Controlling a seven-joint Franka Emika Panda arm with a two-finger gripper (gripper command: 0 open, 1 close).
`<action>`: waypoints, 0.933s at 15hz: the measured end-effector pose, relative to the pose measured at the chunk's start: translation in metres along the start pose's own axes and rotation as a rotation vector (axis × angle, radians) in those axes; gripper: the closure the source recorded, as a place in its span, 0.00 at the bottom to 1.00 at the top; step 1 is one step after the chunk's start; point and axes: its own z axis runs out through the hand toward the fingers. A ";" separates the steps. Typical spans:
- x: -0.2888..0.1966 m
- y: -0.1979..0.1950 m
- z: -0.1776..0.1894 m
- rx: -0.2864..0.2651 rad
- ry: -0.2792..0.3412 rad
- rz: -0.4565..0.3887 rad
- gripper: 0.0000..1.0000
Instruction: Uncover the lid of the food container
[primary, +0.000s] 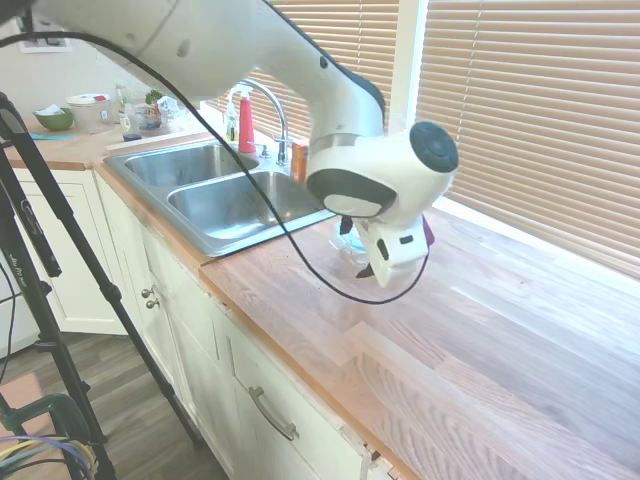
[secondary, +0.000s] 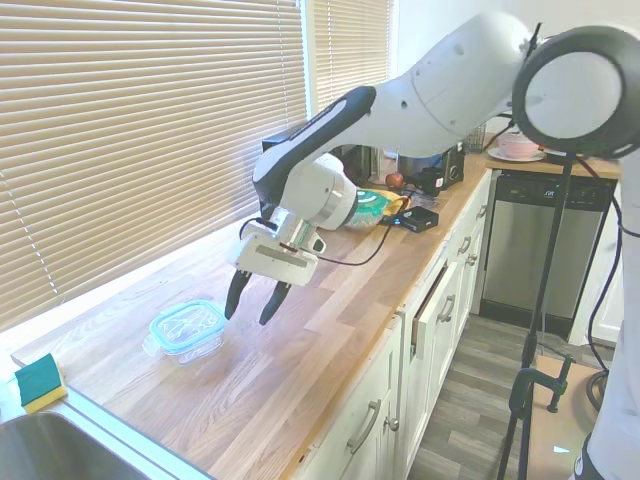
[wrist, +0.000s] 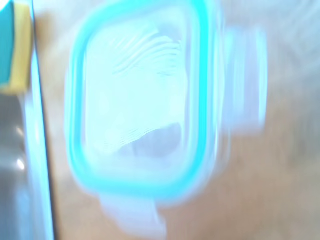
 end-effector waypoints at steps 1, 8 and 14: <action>0.008 -0.004 0.003 0.014 -0.013 0.010 0.00; 0.050 -0.035 0.033 0.090 -0.073 0.043 0.00; 0.063 -0.039 0.037 0.127 -0.128 0.074 1.00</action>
